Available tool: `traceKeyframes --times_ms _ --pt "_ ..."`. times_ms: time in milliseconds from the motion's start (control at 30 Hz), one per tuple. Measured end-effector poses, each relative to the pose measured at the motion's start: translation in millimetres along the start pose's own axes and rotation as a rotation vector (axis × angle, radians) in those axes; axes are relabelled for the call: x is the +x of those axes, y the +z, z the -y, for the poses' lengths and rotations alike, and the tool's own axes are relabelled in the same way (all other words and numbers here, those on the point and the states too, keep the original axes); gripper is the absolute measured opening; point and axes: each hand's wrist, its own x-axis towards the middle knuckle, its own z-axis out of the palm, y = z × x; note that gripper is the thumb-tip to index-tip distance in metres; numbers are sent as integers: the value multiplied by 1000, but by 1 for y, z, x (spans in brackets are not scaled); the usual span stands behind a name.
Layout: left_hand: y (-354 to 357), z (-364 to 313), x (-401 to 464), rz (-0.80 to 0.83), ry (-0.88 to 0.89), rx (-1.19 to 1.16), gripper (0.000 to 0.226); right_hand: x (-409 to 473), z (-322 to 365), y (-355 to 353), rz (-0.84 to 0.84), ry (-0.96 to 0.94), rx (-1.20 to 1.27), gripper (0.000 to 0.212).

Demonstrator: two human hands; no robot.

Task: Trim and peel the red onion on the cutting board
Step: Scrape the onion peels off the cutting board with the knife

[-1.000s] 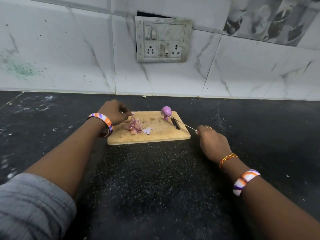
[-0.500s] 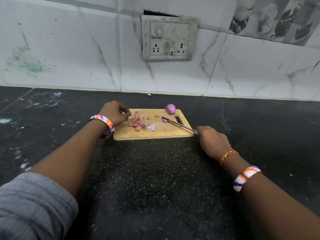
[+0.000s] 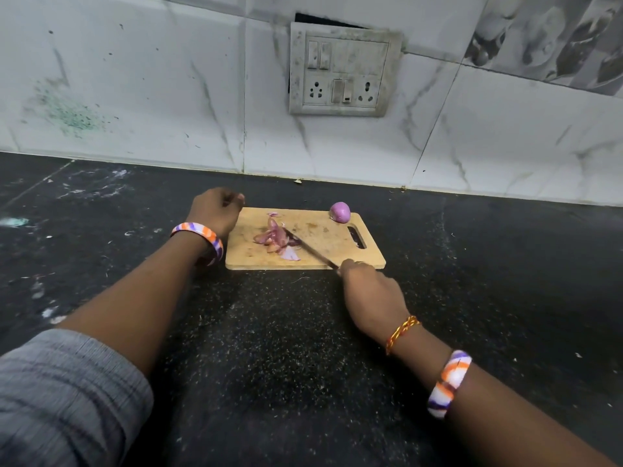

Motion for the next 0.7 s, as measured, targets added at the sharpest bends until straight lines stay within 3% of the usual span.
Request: traceKeyframes --times_ms 133,300,533,700 --pt "3 1 9 -63 -43 -80 39 25 2 -2 -57 63 32 26" --pt "3 10 20 -25 -67 -141 37 65 6 3 -76 161 -32 29" --pt "-7 22 45 -41 -112 -159 40 62 48 16 -133 -70 -86 29" --pt "-8 26 45 -52 -117 -184 39 48 47 11 -122 -207 8 27"
